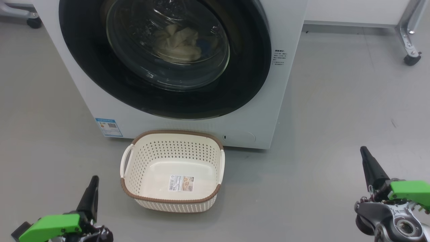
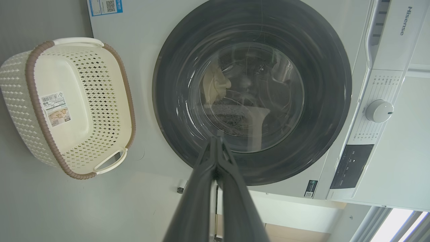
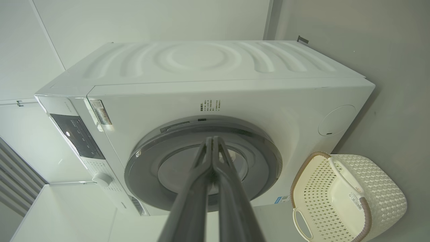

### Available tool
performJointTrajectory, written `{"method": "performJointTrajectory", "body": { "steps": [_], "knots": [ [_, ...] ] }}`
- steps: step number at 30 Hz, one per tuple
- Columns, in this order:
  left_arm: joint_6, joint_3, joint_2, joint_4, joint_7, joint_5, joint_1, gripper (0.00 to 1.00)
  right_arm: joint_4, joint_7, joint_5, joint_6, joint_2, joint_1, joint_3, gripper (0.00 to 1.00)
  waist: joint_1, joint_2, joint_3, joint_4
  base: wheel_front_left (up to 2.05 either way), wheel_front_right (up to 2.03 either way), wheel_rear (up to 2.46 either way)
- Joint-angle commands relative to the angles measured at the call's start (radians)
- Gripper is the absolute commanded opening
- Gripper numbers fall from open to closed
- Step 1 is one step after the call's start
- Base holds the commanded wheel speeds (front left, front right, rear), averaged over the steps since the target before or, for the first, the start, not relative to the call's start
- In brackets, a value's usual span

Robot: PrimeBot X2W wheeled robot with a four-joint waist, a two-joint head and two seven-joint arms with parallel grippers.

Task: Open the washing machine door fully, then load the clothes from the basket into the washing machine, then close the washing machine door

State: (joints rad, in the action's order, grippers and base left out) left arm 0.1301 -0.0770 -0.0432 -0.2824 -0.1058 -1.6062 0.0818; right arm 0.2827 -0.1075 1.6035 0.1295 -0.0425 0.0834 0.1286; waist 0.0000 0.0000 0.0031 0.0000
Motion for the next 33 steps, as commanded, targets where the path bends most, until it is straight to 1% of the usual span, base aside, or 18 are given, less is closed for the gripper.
{"method": "performJointTrajectory", "body": {
  "steps": [1,33],
  "knots": [
    [0.001,-0.037,-0.008,0.037,-0.007,-0.002,0.026,0.0,-0.038,-0.006,0.005,0.001,-0.009,0.025,-0.015,0.0,0.0,0.0,0.0,0.0,0.0,0.0,0.0],
    [0.001,-0.037,-0.008,0.037,-0.008,-0.002,0.026,0.0,-0.038,-0.006,0.005,0.001,-0.008,0.025,-0.014,0.0,0.0,0.0,0.0,0.0,0.0,0.0,0.0]
  ]
}}
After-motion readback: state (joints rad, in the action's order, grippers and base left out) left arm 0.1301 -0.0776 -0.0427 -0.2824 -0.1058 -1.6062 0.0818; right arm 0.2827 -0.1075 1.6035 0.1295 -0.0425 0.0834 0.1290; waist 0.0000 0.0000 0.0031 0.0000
